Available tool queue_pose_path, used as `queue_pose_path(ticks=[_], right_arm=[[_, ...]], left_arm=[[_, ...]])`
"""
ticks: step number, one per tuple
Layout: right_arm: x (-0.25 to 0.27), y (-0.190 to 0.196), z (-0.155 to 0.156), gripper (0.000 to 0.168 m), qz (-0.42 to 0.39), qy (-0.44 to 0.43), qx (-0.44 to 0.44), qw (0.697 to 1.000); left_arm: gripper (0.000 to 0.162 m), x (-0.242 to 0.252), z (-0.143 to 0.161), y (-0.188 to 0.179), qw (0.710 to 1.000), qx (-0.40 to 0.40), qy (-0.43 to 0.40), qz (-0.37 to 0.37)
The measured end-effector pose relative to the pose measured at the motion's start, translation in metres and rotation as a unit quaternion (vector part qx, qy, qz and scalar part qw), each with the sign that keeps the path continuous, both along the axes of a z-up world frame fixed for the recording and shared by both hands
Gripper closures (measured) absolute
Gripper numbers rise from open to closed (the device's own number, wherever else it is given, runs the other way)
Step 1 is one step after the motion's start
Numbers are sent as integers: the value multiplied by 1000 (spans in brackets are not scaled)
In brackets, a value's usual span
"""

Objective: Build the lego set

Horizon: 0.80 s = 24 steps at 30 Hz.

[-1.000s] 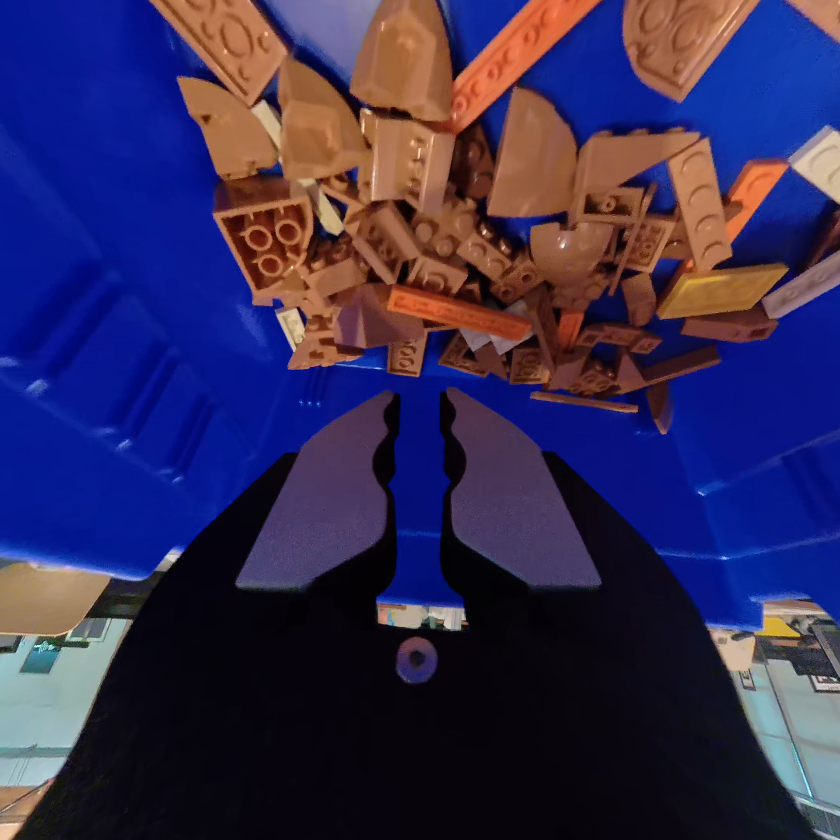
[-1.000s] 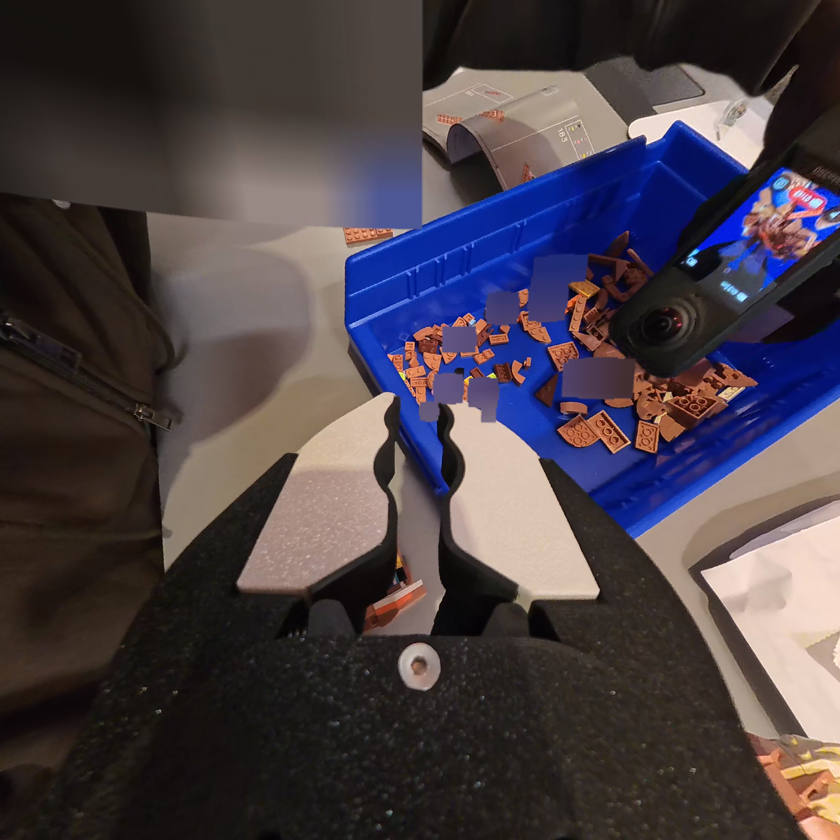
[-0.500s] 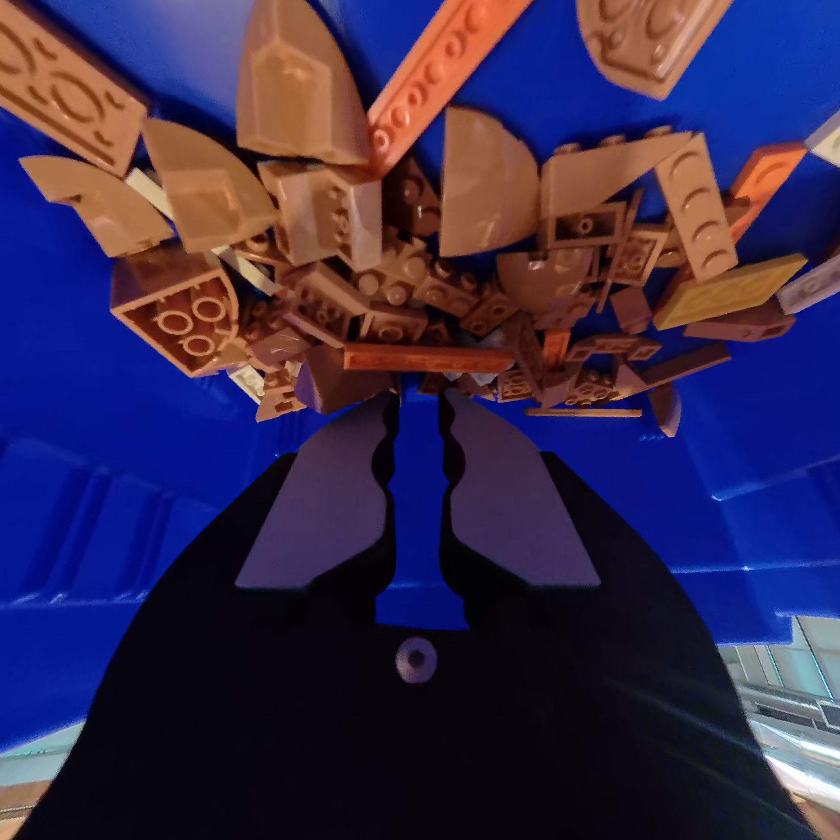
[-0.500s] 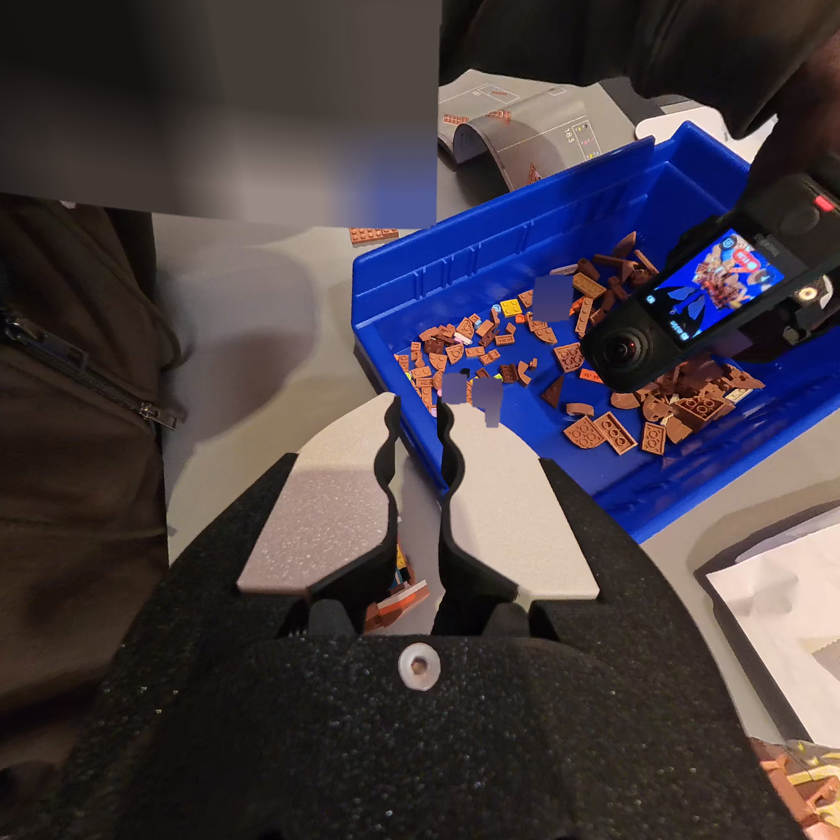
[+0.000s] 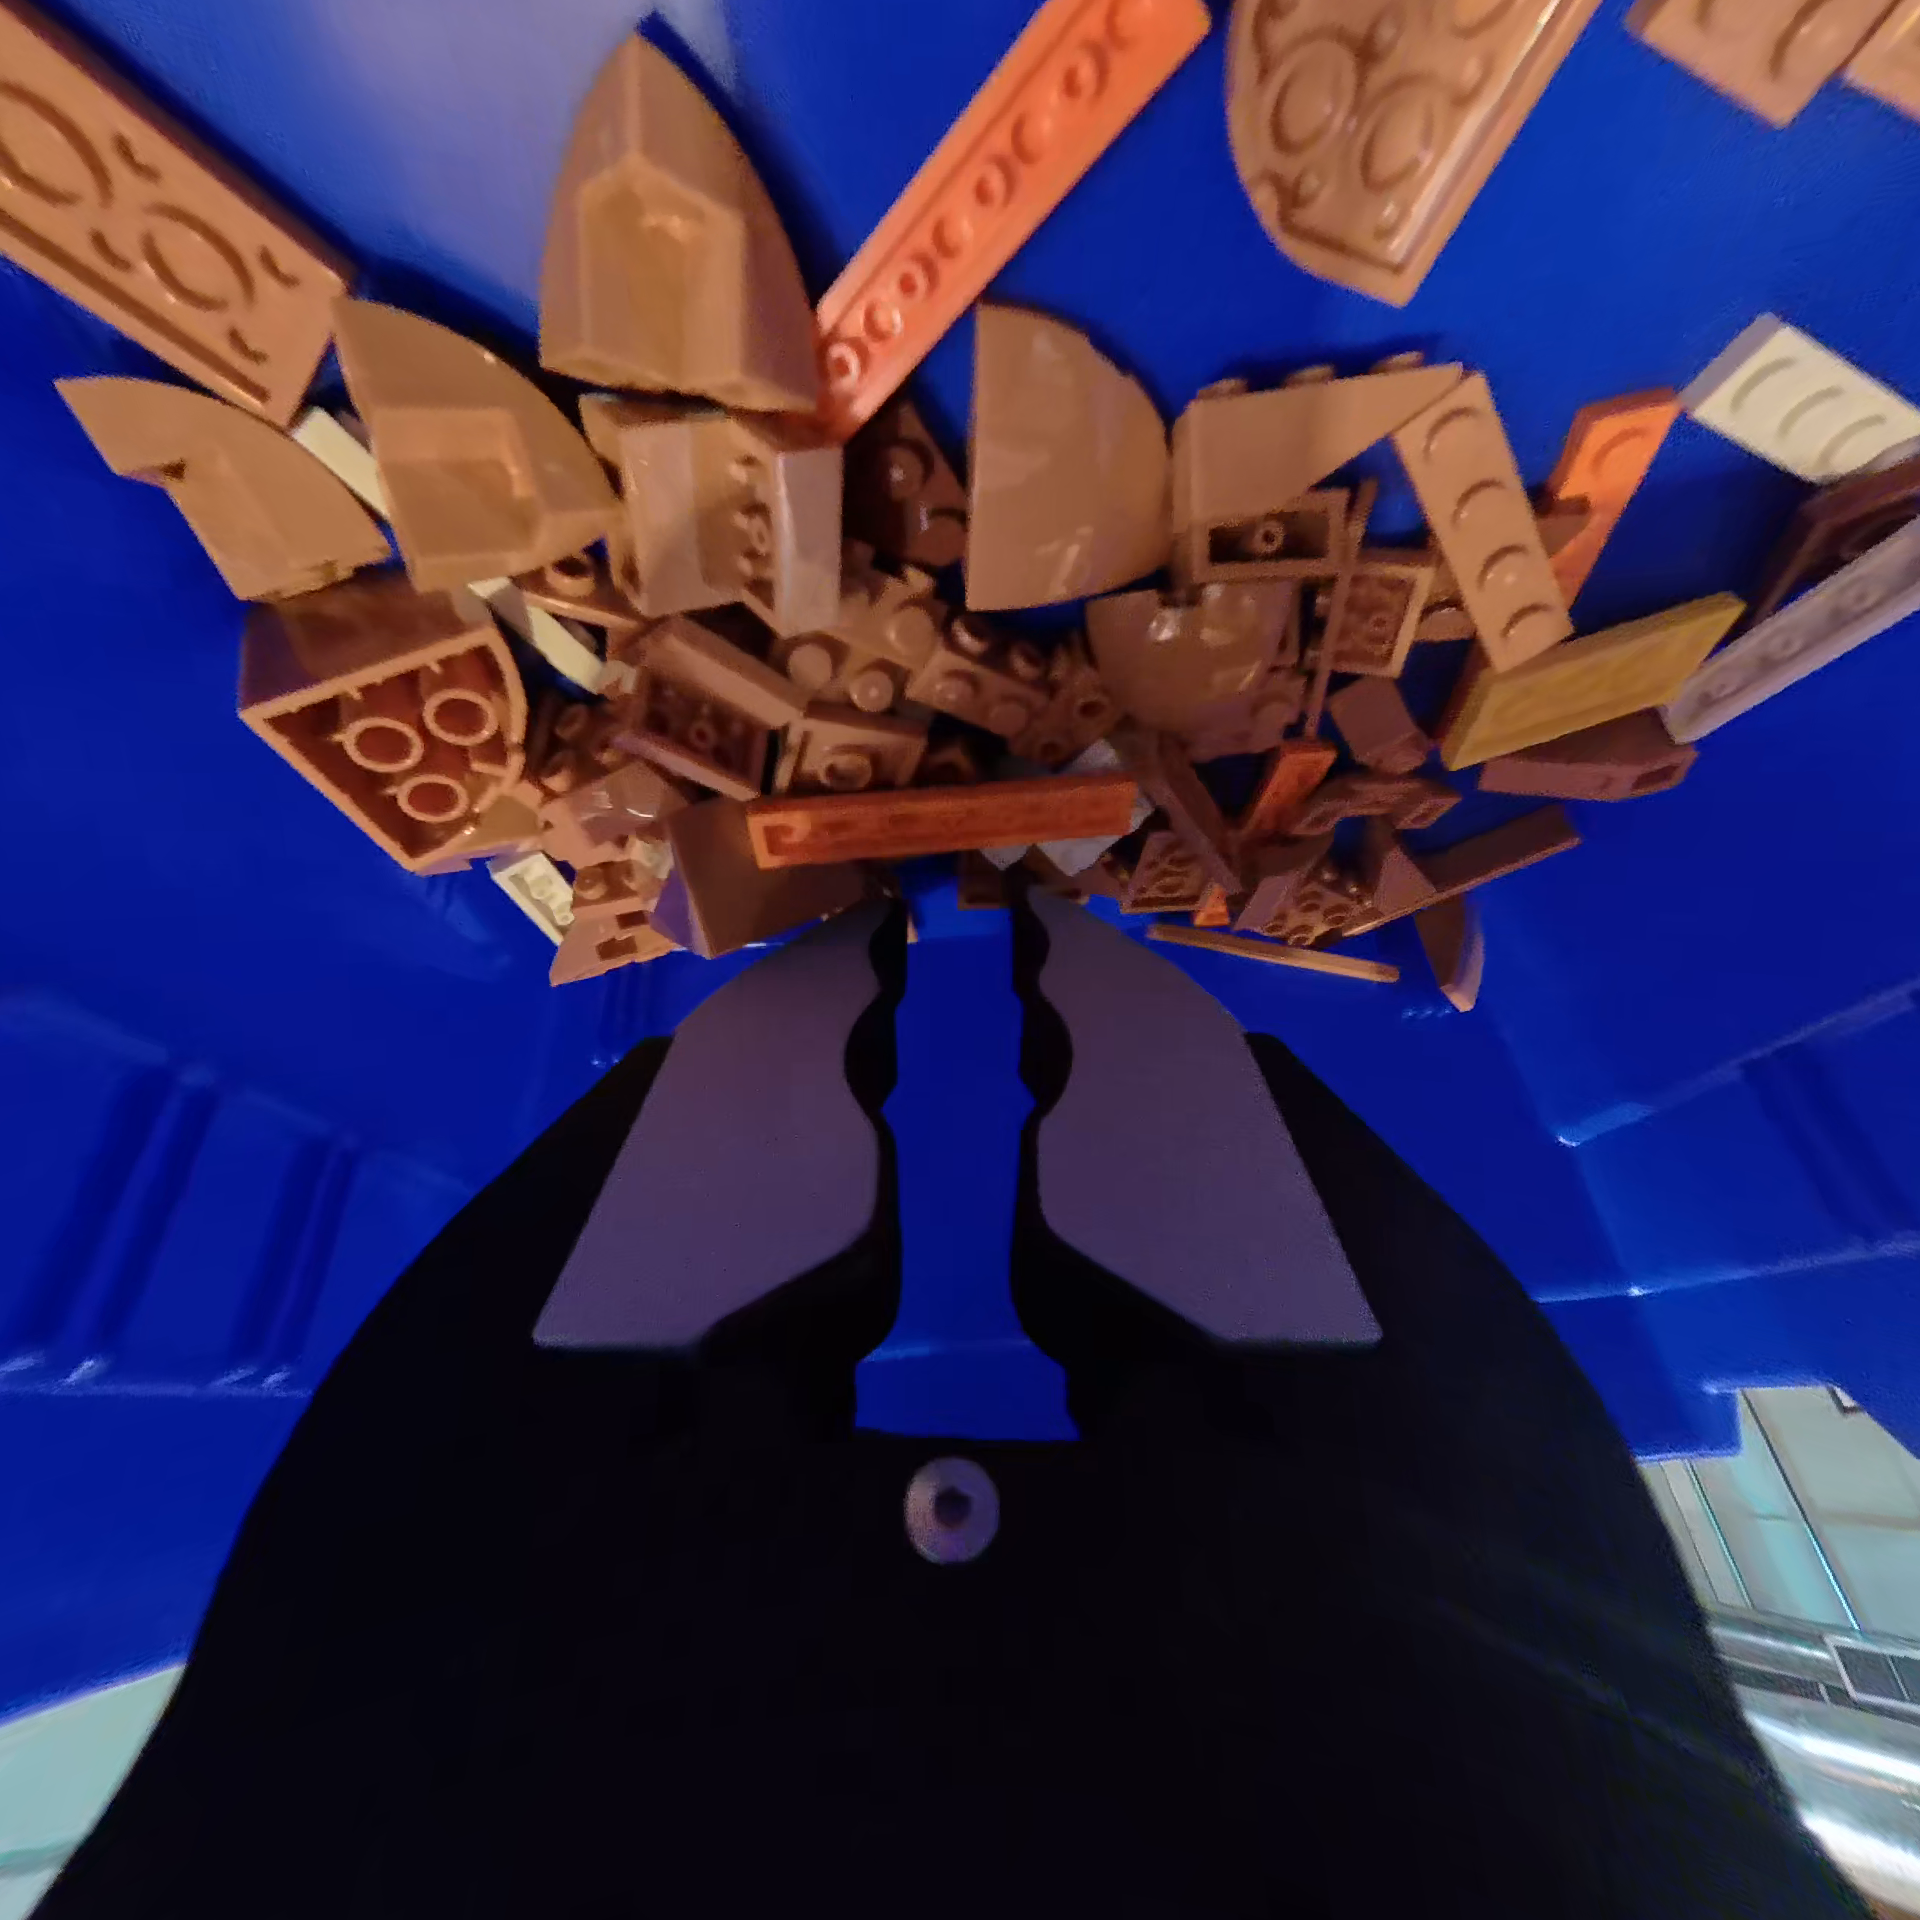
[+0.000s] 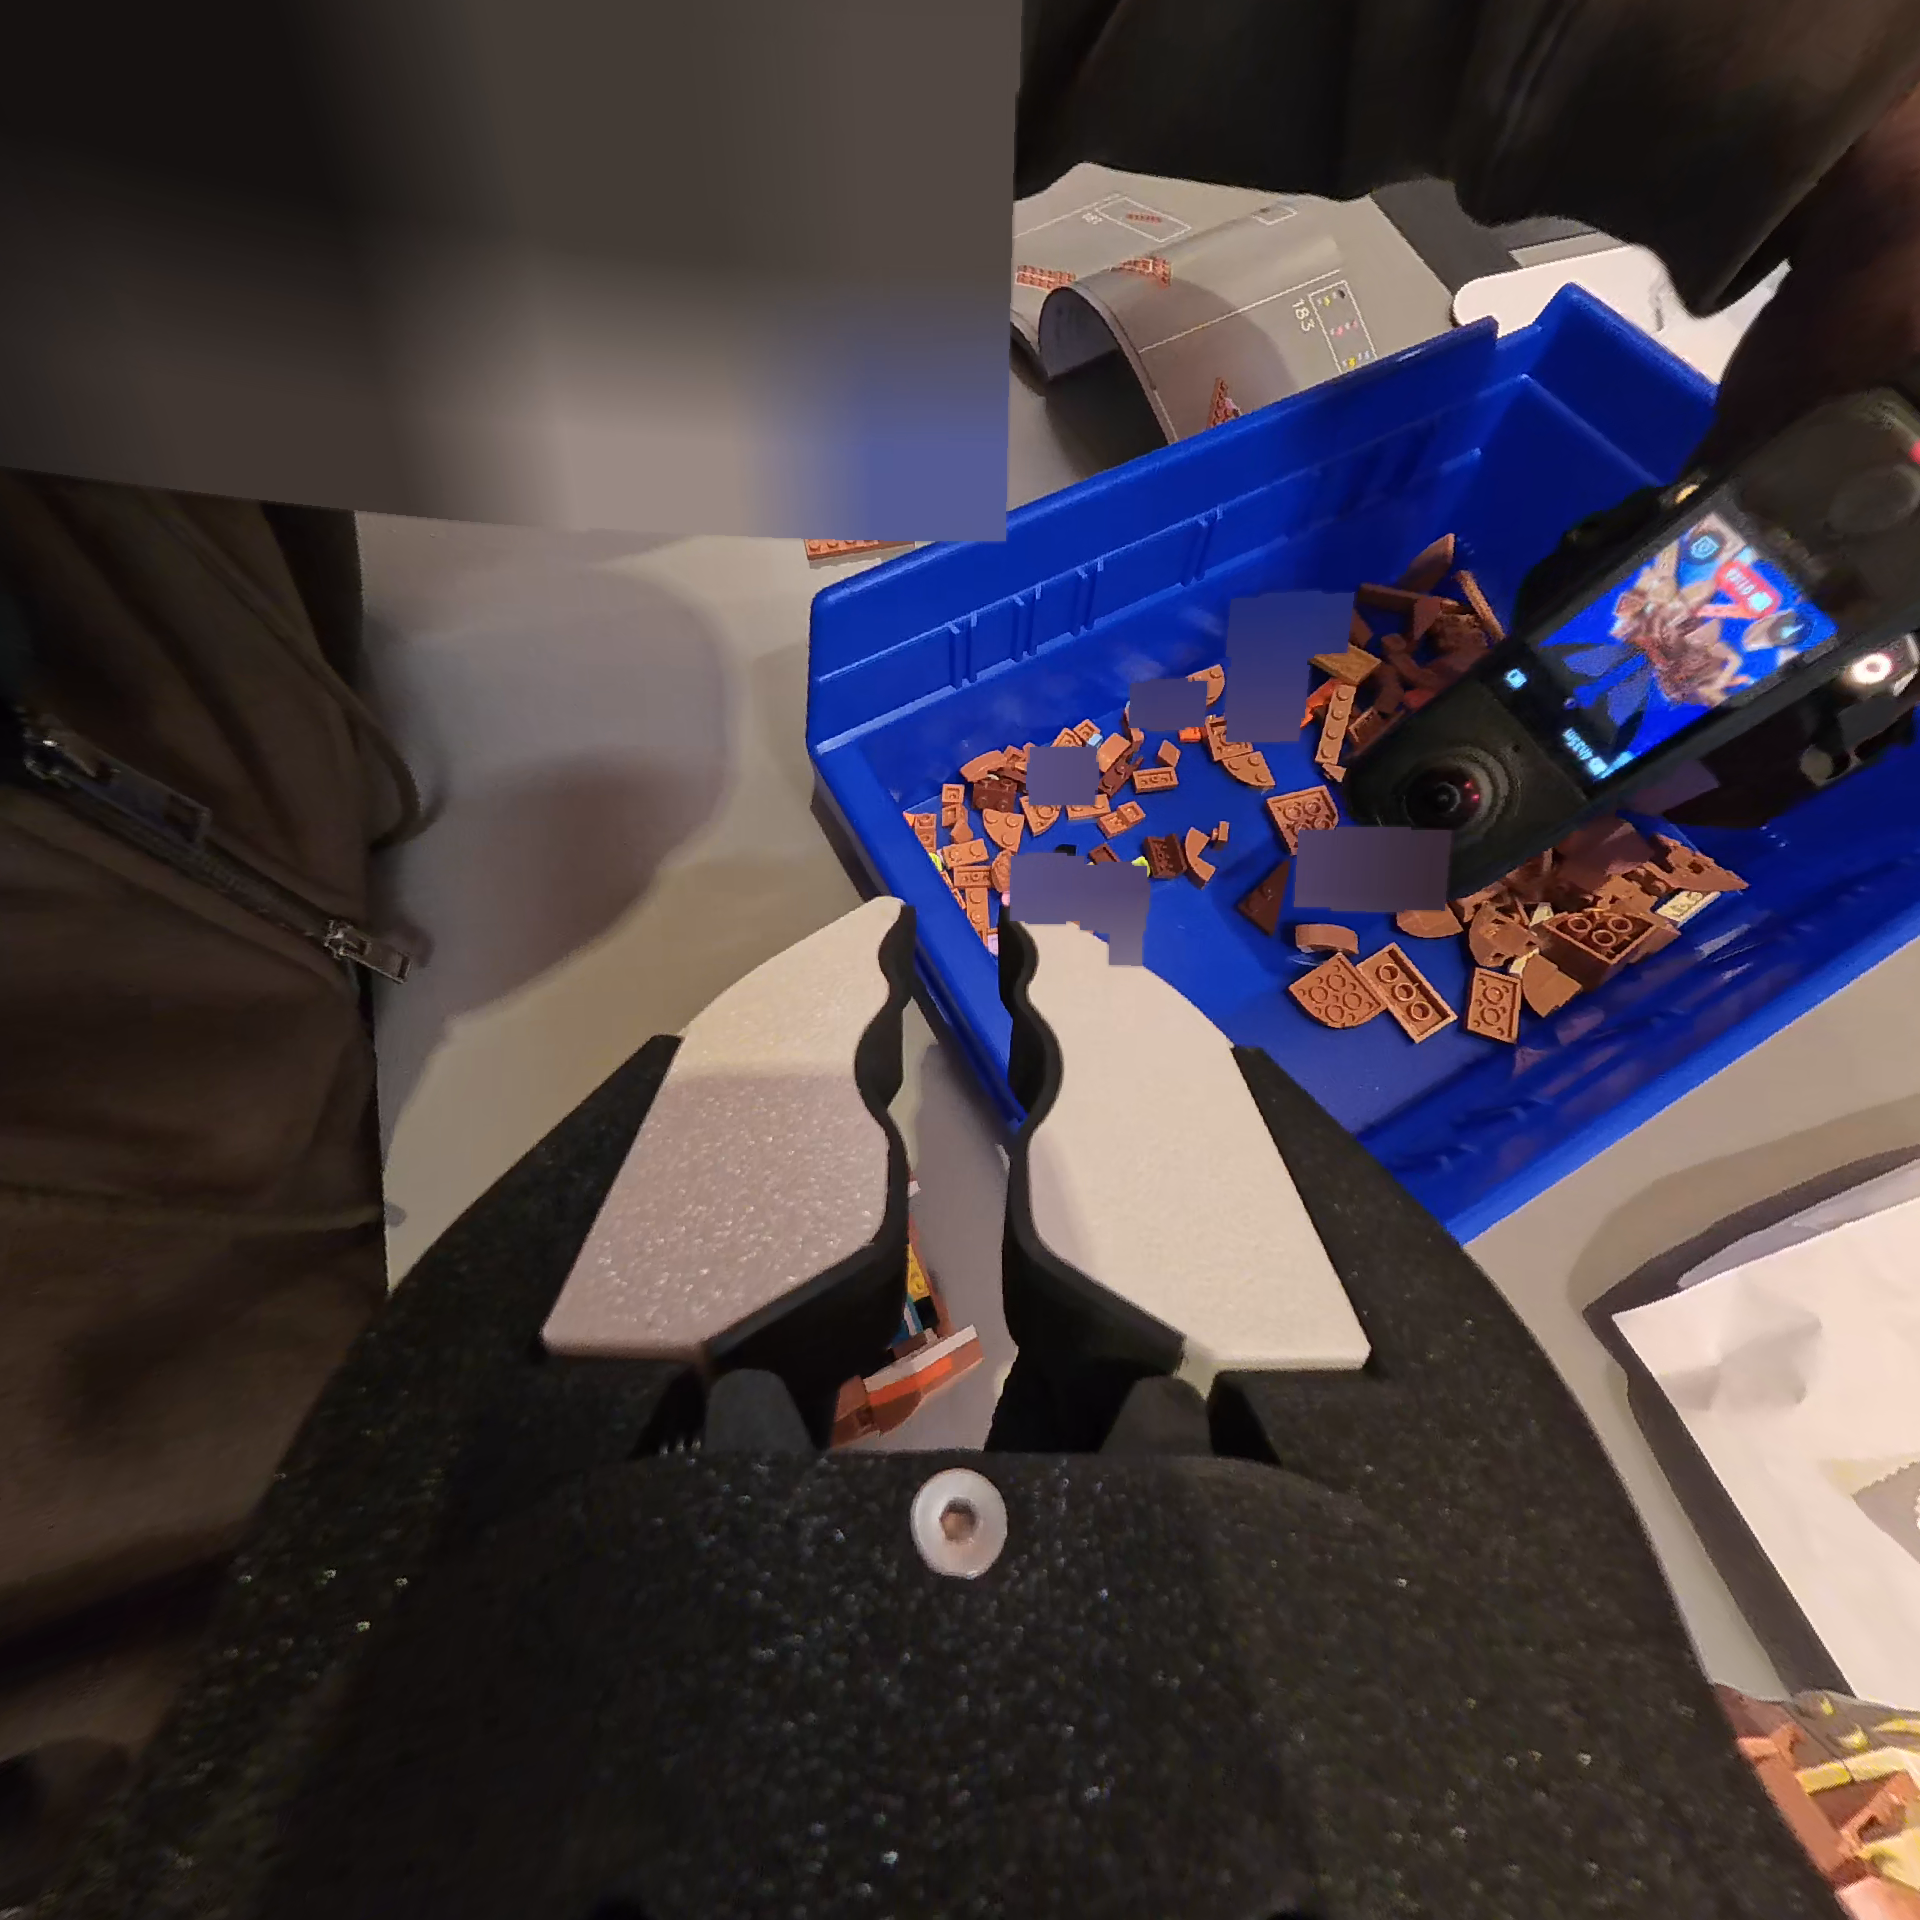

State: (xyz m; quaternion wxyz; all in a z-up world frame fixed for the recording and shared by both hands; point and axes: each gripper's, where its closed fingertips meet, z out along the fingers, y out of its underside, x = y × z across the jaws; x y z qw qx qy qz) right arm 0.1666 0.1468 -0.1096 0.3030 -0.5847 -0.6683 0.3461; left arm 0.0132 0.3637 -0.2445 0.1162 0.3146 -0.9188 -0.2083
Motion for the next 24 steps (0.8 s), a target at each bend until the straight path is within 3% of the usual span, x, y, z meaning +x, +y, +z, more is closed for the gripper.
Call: queue_pose_path(ticks=[11, 24], right_arm=[[1, 1, 1, 154, -1, 2, 1, 1000], [2, -1, 1, 154, -1, 2, 1, 1000]], left_arm=[[141, -3, 2, -4, 1000, -9, 0, 10], [151, -3, 1, -1, 1000, -5, 12, 18]])
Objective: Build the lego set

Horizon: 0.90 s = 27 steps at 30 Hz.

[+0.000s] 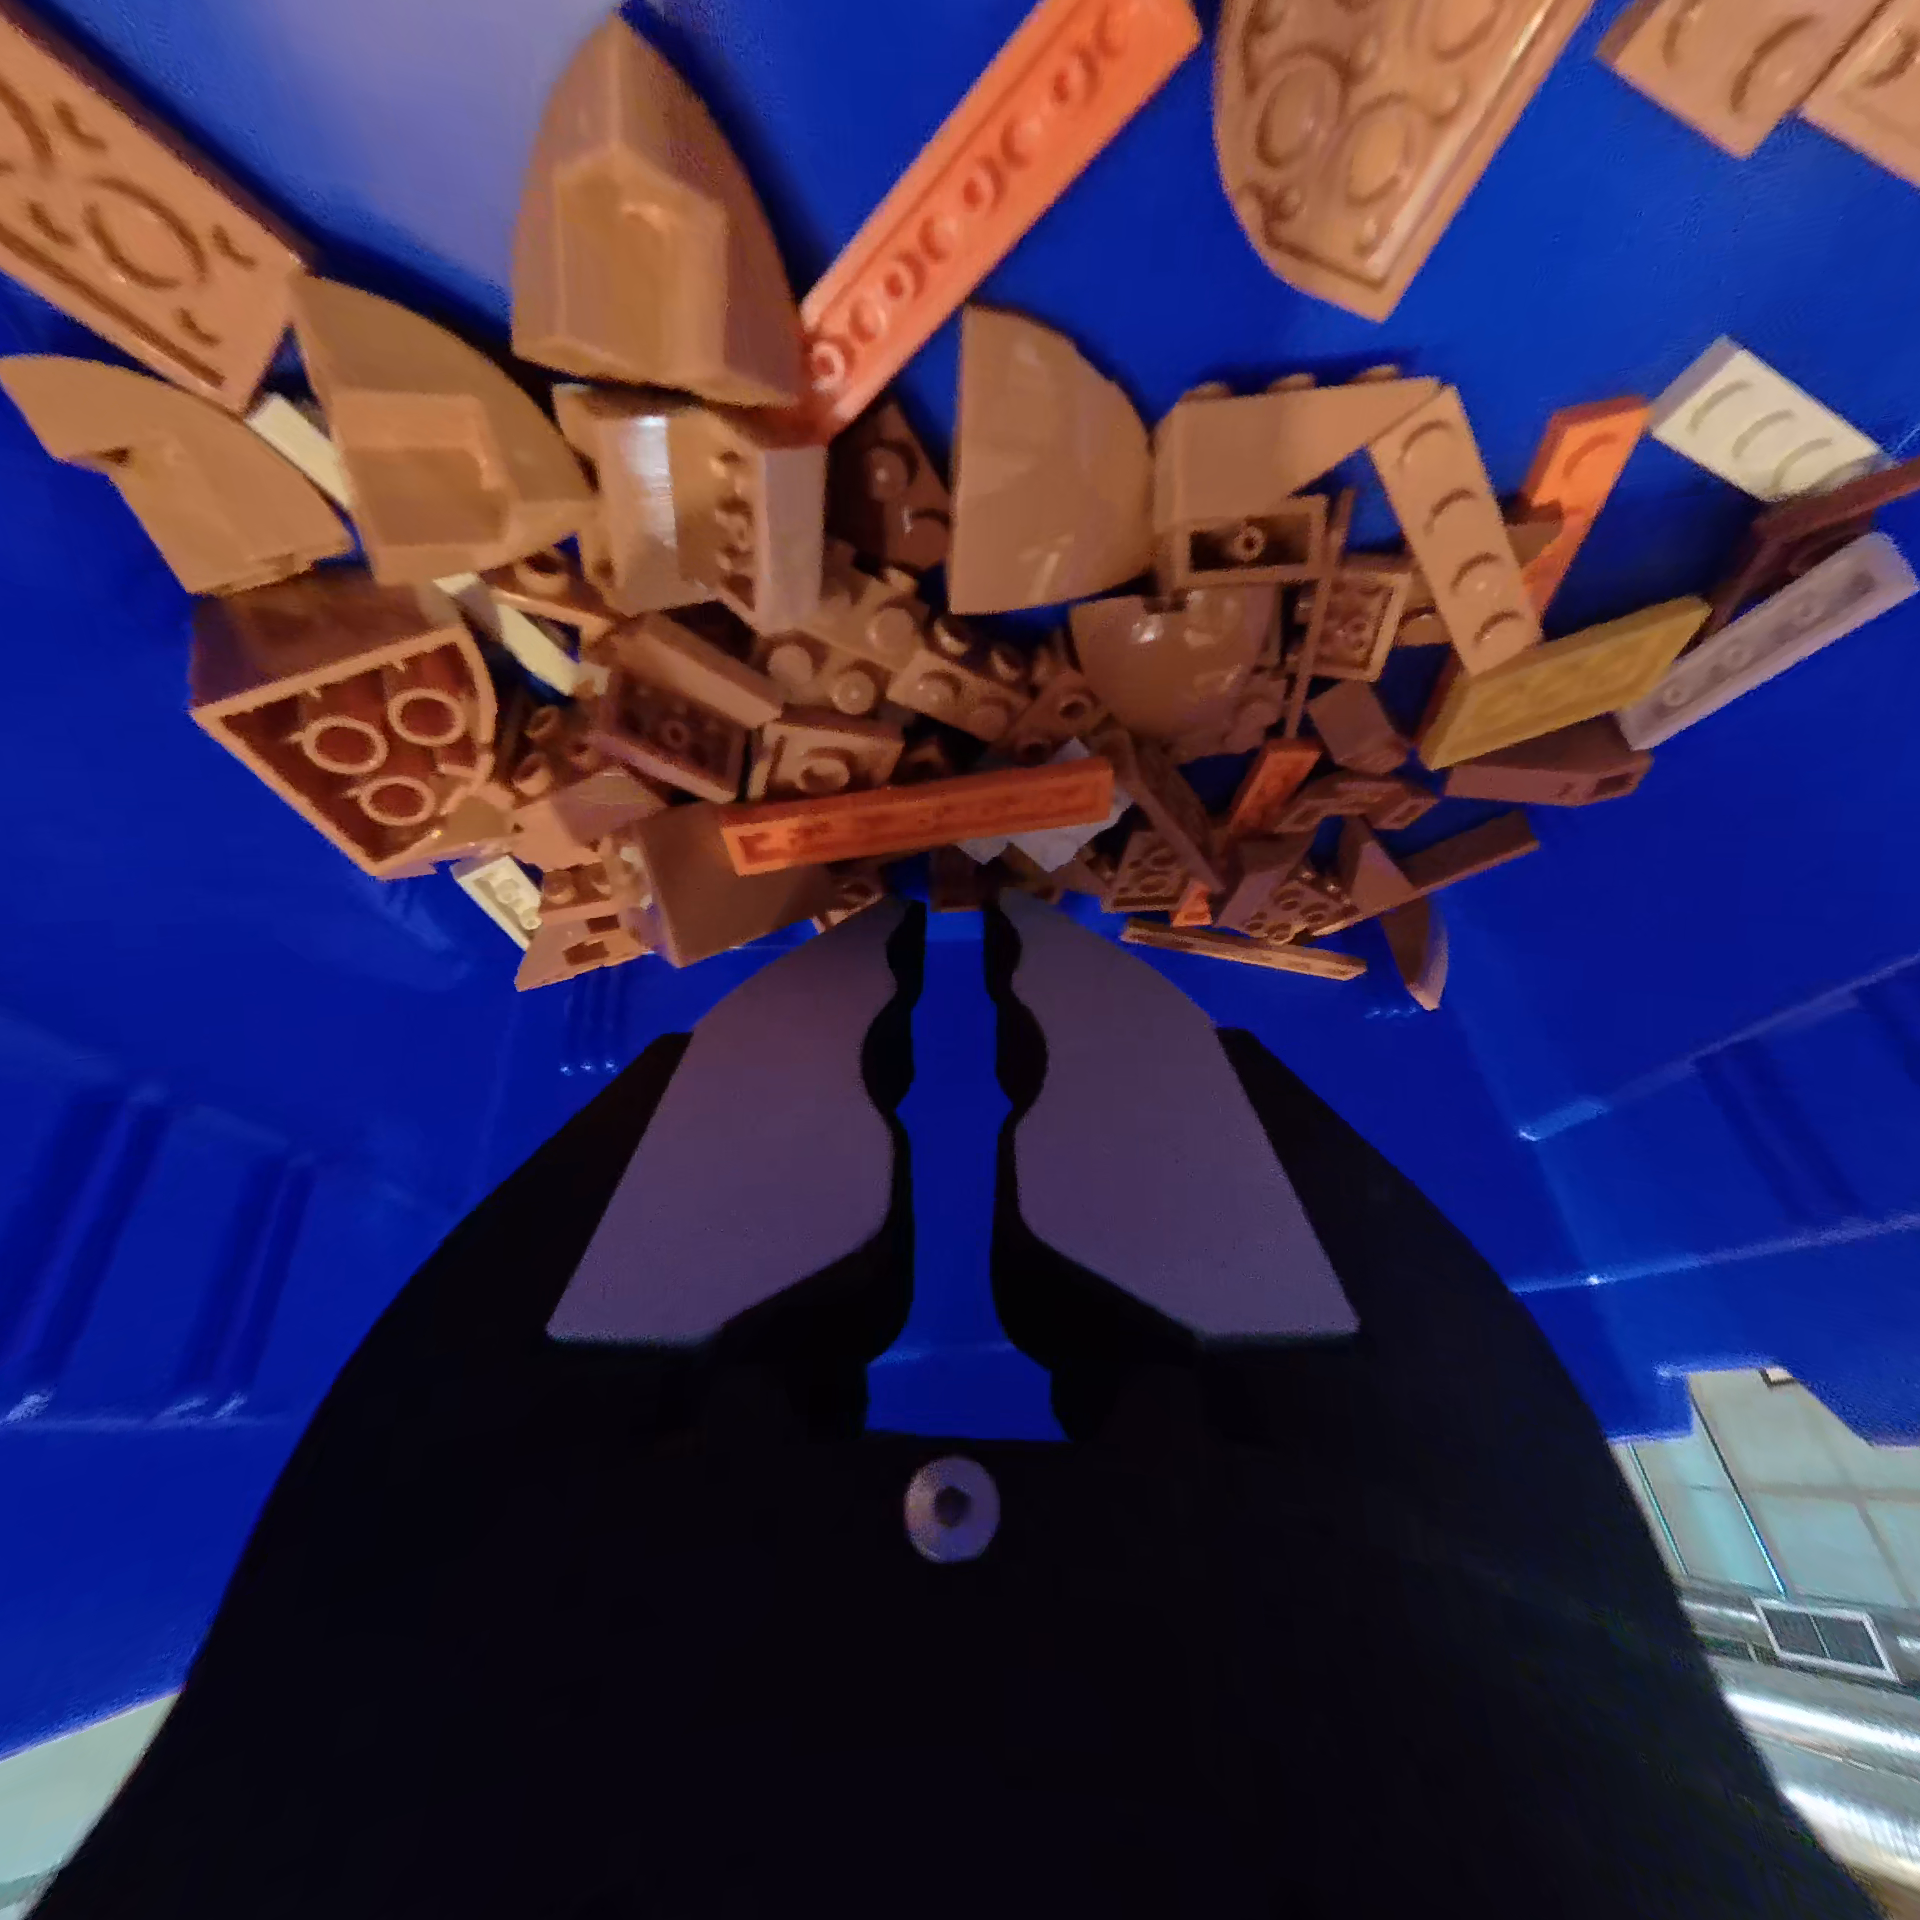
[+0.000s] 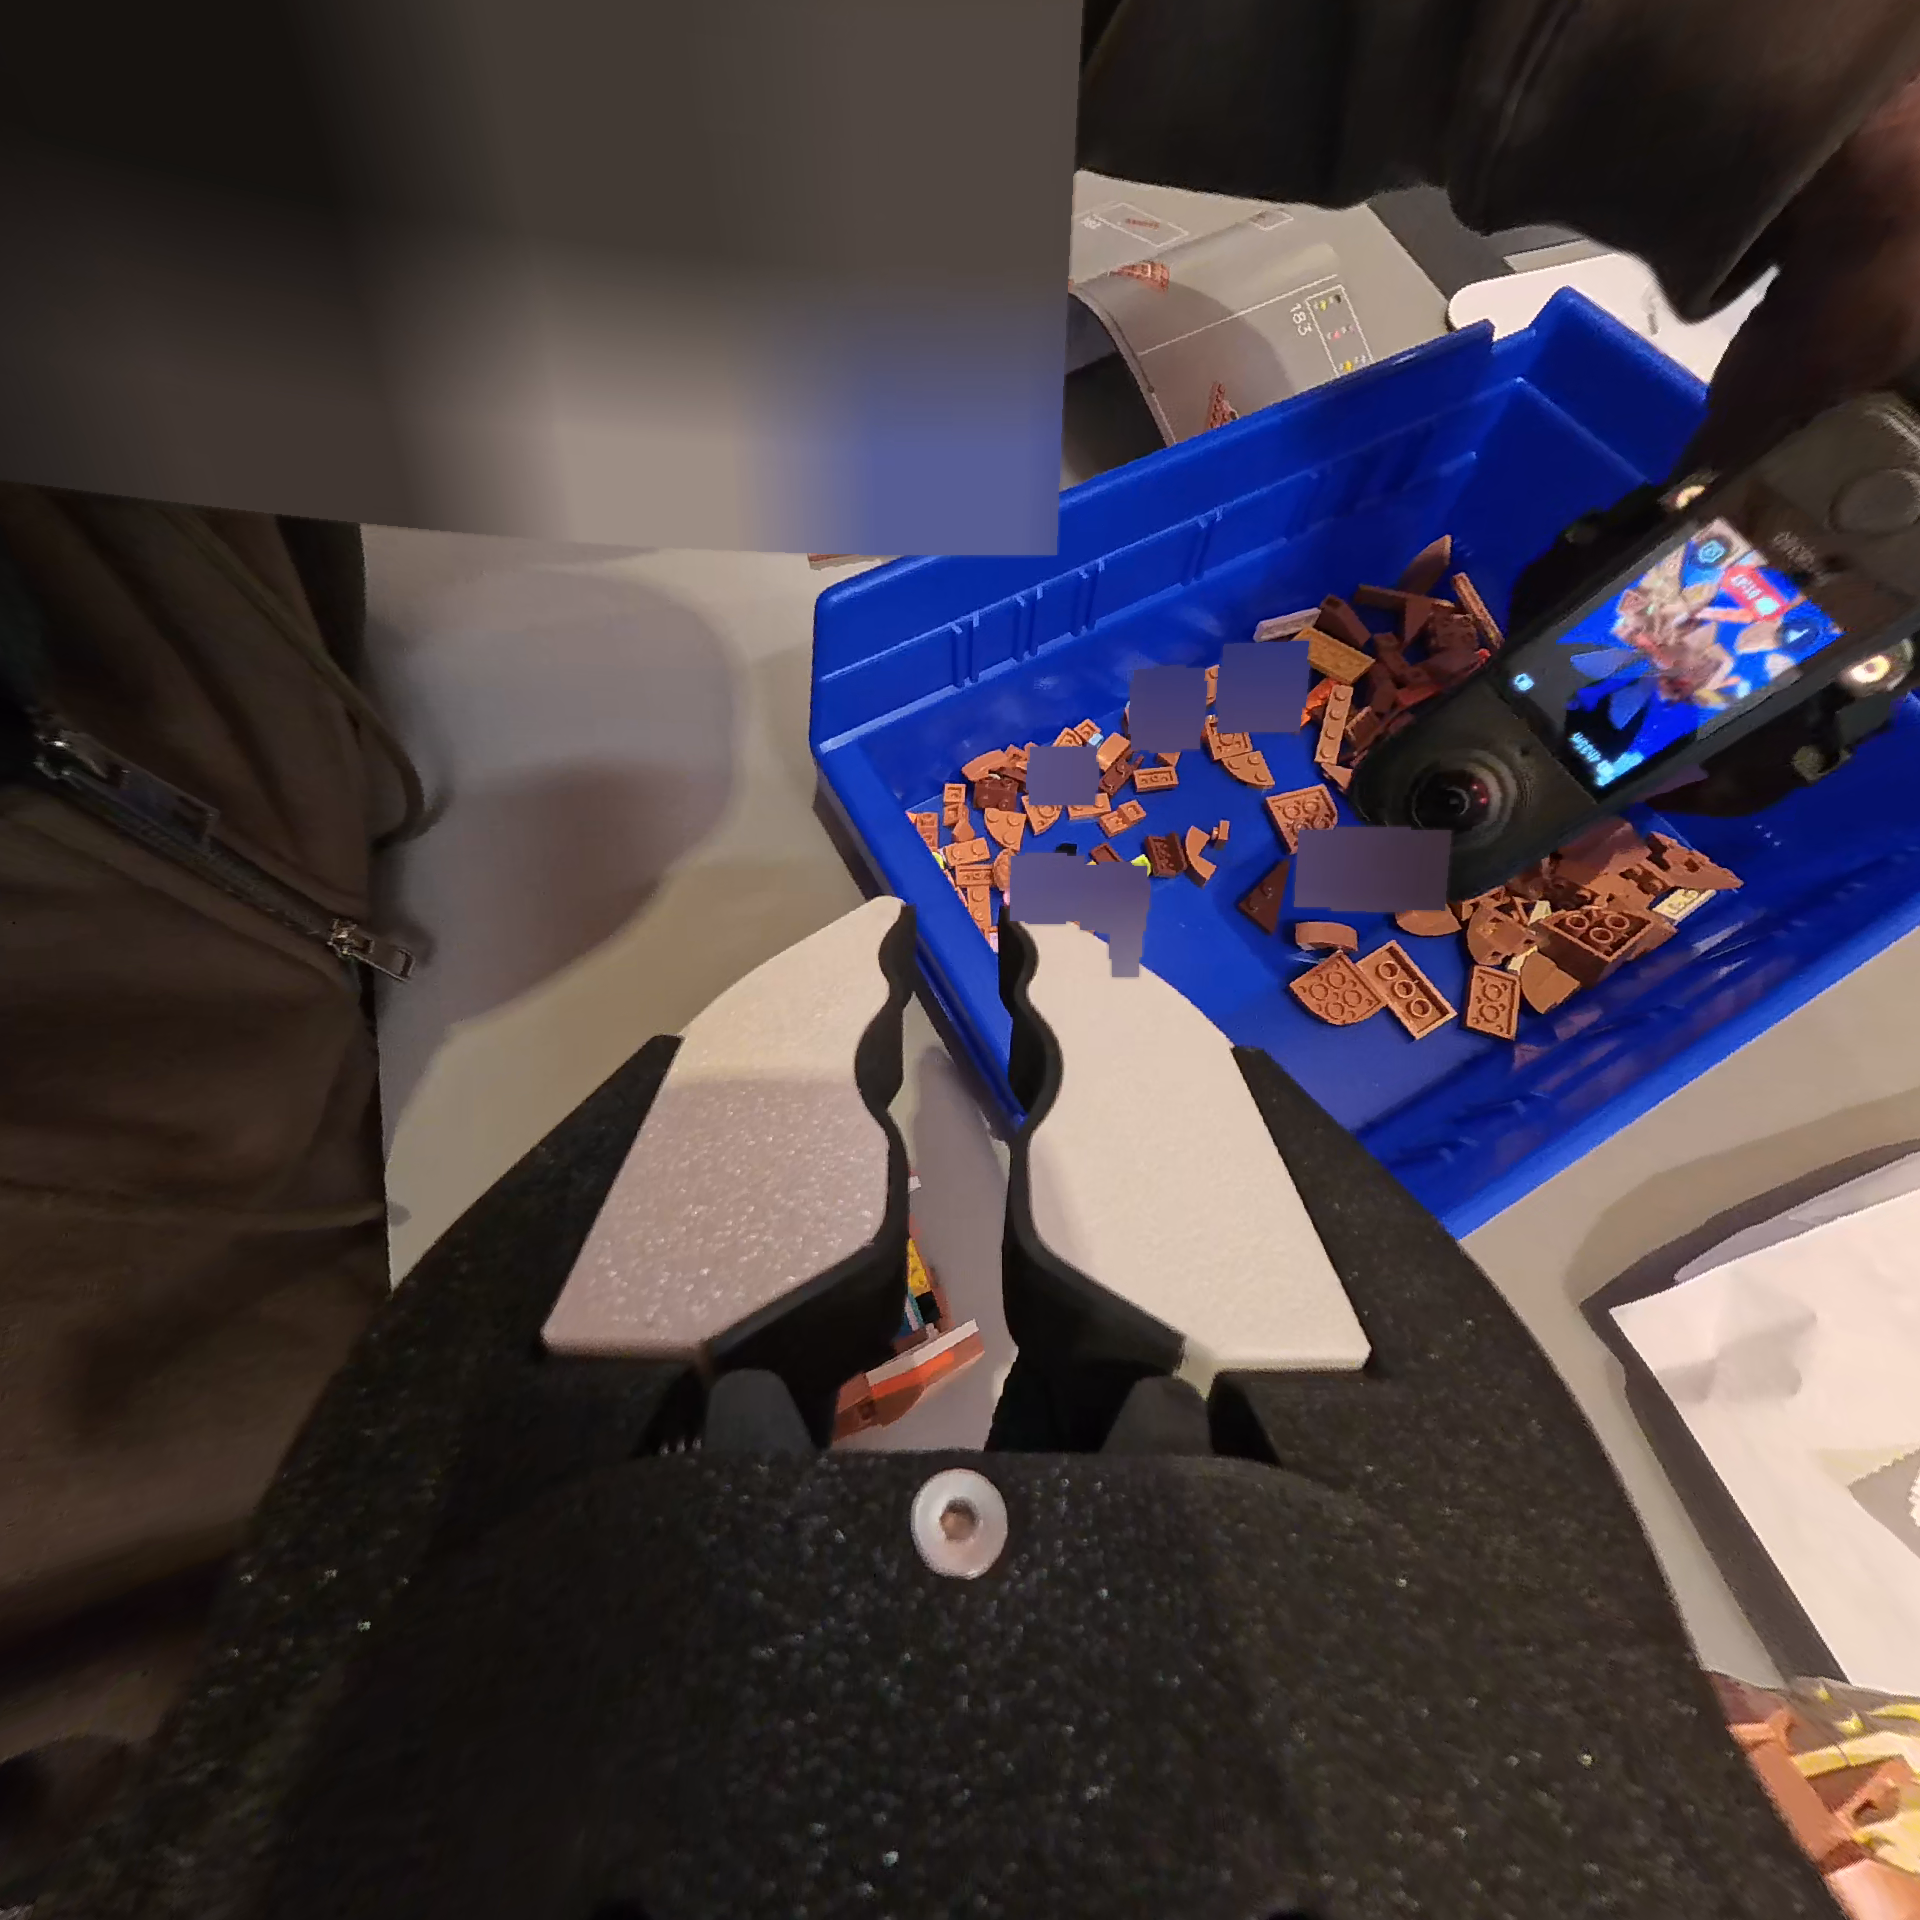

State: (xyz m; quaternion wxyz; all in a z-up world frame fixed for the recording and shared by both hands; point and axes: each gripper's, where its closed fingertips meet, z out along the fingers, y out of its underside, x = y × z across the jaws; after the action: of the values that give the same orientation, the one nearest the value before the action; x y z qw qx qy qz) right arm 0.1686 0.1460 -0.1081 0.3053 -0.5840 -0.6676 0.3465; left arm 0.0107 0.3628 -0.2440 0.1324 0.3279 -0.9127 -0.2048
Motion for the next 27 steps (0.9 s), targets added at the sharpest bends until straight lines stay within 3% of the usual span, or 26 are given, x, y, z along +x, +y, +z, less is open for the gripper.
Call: queue_pose_path(ticks=[7, 27], right_arm=[[2, 1, 1, 154, -2, 0, 1, 1000], [4, 1, 1, 154, -5, 3, 3, 1000]], left_arm=[[145, -2, 0, -4, 1000, -12, -2, 19], [147, -3, 1, -13, 997, -31, -8, 74]])
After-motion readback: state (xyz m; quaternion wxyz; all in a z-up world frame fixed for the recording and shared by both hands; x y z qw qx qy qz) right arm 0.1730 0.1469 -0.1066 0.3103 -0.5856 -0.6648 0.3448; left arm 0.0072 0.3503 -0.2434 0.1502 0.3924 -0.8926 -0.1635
